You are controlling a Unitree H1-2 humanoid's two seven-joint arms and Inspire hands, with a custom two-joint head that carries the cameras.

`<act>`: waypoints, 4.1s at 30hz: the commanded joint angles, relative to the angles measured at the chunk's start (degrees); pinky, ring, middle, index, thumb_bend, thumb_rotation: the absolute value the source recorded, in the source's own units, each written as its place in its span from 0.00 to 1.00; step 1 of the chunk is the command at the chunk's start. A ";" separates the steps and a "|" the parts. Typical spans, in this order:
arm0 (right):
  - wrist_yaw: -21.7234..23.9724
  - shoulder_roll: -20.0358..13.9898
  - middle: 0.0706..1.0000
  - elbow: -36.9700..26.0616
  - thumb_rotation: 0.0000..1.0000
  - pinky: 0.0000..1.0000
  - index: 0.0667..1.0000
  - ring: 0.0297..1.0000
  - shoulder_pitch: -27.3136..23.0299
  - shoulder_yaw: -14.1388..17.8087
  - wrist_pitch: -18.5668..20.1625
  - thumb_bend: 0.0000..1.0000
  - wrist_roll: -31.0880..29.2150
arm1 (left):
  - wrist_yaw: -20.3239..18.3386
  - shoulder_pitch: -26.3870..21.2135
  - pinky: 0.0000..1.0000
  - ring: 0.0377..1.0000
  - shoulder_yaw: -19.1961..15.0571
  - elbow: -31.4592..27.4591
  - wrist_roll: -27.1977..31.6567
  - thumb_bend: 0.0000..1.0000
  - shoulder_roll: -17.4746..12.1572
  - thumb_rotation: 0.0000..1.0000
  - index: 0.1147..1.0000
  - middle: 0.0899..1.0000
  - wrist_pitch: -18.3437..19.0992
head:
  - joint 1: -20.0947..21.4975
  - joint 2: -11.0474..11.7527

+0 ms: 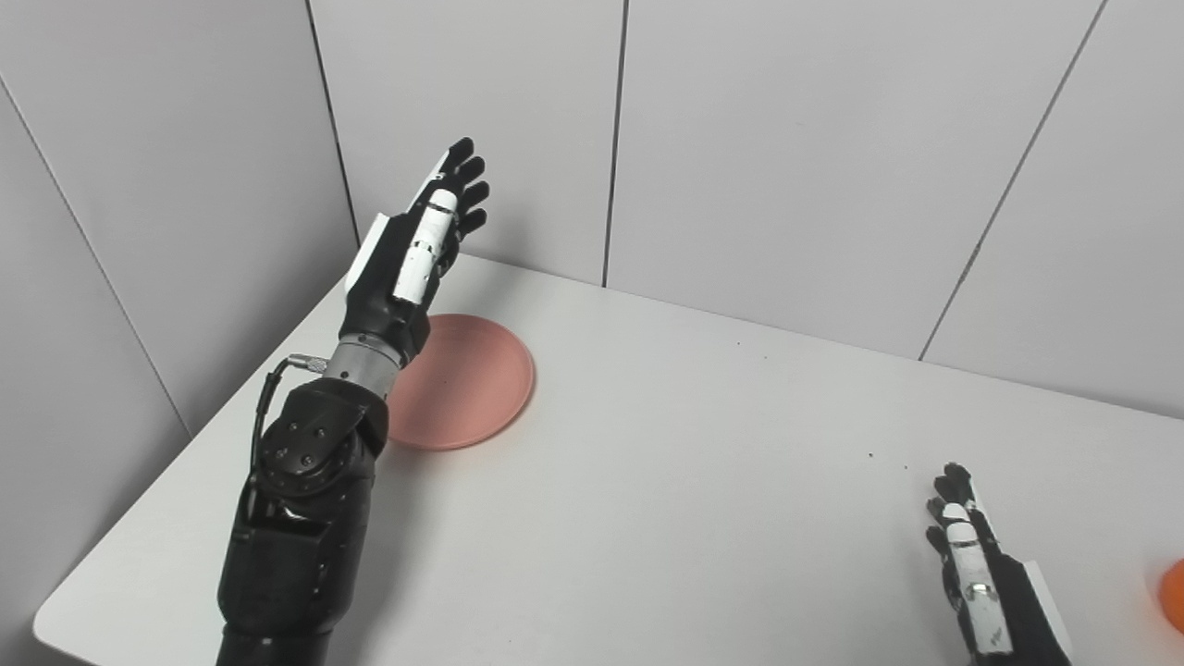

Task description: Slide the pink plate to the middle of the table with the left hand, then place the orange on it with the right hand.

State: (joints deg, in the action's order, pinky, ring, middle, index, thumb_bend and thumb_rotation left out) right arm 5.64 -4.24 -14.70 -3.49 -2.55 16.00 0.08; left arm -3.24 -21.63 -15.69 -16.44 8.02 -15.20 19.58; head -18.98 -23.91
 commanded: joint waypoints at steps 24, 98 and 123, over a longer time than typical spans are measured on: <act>0.35 -0.66 1.00 -2.55 1.00 1.00 1.00 1.00 -1.06 0.35 0.36 0.04 -0.35 | 0.74 -2.65 0.96 0.95 -8.29 11.77 6.76 0.34 -7.68 1.00 0.92 0.95 -2.37 | -0.55 -0.23; 0.60 -1.74 1.00 -1.89 1.00 1.00 1.00 1.00 -1.47 1.14 -0.29 0.02 -2.47 | -4.75 -0.23 0.98 0.96 -10.50 38.26 15.24 0.36 -9.39 1.00 0.95 0.95 -9.19 | -1.35 -0.81; 0.40 -1.70 1.00 -1.49 1.00 1.00 1.00 1.00 -1.47 1.40 -1.17 0.03 -2.36 | -5.45 1.03 0.93 0.92 -6.15 35.50 15.98 0.35 -6.67 1.00 0.91 0.91 -5.22 | -1.23 -1.25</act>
State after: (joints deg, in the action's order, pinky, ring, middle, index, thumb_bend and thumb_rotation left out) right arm 6.13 -5.72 -14.94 -3.61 -1.56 17.07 -2.30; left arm -8.43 -20.30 -22.66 20.20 23.53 -22.36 12.60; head -20.13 -25.14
